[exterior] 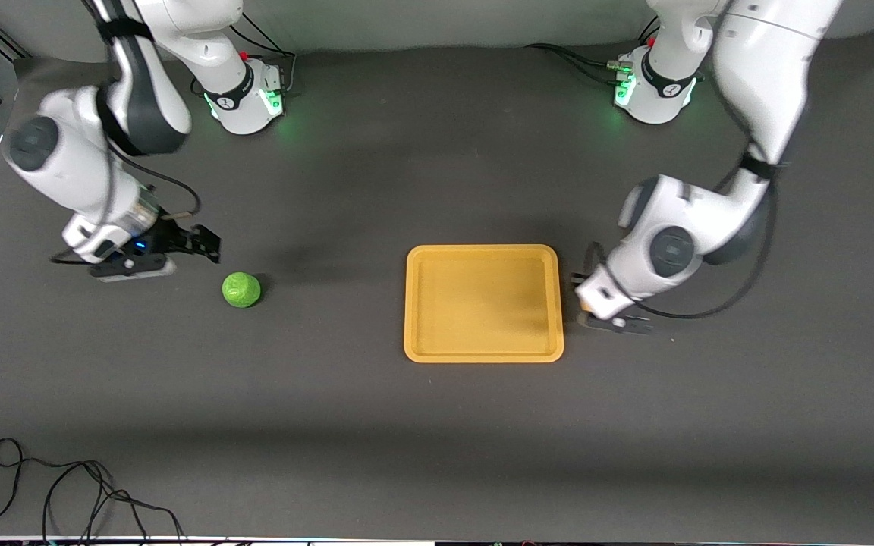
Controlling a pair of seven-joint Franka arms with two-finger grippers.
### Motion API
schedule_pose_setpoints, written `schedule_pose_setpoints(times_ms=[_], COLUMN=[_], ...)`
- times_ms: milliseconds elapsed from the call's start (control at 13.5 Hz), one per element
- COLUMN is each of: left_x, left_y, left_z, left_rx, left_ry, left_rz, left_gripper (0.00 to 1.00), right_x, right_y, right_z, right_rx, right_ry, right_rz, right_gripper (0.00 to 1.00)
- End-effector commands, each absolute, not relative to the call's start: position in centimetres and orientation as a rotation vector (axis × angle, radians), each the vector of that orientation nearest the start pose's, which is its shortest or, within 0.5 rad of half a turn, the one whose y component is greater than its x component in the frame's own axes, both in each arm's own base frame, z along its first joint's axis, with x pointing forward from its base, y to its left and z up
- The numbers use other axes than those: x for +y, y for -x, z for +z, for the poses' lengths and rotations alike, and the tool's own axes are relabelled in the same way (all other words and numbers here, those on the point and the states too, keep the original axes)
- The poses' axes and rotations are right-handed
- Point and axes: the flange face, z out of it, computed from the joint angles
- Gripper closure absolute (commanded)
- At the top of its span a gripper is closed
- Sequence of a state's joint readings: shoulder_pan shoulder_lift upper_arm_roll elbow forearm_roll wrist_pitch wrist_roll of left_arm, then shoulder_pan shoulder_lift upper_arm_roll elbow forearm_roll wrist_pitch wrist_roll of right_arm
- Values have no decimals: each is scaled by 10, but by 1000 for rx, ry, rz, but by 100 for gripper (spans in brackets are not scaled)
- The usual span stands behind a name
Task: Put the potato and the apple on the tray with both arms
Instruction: 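Grasp the apple with the right gripper while the left gripper drops the potato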
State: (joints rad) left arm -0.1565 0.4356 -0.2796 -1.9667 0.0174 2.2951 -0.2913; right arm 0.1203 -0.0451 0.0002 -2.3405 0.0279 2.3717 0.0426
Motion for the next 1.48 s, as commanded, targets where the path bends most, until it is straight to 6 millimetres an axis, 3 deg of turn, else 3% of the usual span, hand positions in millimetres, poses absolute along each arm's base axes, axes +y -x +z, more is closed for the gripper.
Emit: schedule_pose_setpoints(times_ms=[0,148,295,369,443,517,591,739,812,886,960,1034,1182,1256,1403], left_x=[-293,-316,-326,-323,-322,-323,-322,-320,-319,-318,-317,-310,-282,-266,-217], left_y=[-545,-540,-538,-539,-540,-541,-542,-548,-551,-553,-554,-557,-561,-564,-576], left_z=[257,233,212,211,212,213,214,221,226,237,252,272,309,332,374], left_rx=[188,169,171,180,204,245,268,259,249,241,231,218,168,139,50], left_ry=[3206,3230,3249,3239,3225,3208,3194,3193,3196,3198,3185,3160,3122,3114,3102], left_rz=[157,100,71,73,63,39,19,9,-2,-11,13,48,77,46,1], left_gripper=[88,88,87,78,55,16,6,0,0,0,0,0,0,0,0], right_x=[70,68,66,64,59,58,53,49,49,50,51,51,54,56,59], right_y=[-496,-495,-491,-490,-490,-490,-489,-488,-487,-487,-487,-488,-498,-507,-528], right_z=[312,270,236,222,211,202,190,178,178,180,182,189,222,244,297], right_rx=[-38,-34,-38,-36,-24,-22,-14,-5,-1,0,-3,-2,-6,-7,-10], right_ry=[3115,3112,3108,3109,3113,3114,3119,3123,3123,3124,3127,3130,3130,3132,3135], right_rz=[-167,-203,-248,-251,-252,-260,-259,-260,-255,-248,-222,-186,-151,-118,-48], right_gripper=[0,0,0,0,0,0,0,0,6,38,49,50,54,54,54])
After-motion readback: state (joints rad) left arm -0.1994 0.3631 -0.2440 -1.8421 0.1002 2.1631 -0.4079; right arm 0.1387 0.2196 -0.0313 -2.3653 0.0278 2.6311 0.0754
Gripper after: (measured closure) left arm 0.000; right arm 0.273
